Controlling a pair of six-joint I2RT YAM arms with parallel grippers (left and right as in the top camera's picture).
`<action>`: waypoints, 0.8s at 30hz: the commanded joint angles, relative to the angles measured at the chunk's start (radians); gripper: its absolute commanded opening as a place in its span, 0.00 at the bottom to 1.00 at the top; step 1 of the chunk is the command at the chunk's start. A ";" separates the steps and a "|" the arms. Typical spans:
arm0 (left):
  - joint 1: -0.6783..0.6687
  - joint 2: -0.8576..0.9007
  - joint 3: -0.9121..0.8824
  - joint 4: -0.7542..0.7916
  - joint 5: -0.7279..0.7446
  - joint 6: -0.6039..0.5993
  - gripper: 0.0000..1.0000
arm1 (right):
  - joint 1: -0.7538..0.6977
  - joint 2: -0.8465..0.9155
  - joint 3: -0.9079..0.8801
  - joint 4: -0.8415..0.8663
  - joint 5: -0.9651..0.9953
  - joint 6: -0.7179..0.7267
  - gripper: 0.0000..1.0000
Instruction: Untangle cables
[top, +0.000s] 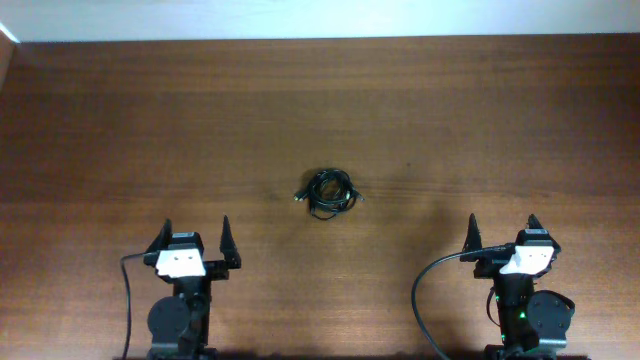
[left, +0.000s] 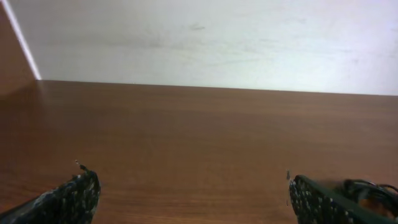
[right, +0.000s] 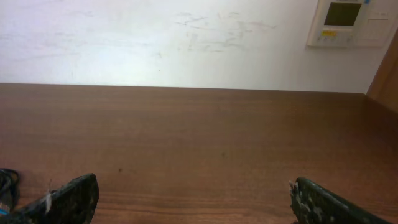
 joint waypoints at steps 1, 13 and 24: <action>-0.005 -0.008 -0.004 0.003 -0.051 0.019 0.99 | 0.009 -0.007 -0.005 -0.006 0.009 0.008 0.99; -0.005 -0.008 -0.004 0.406 0.396 0.012 0.99 | 0.009 -0.007 -0.005 -0.006 0.009 0.008 0.98; -0.004 0.171 0.338 0.183 0.490 0.075 0.99 | 0.009 -0.007 -0.005 -0.006 0.009 0.008 0.98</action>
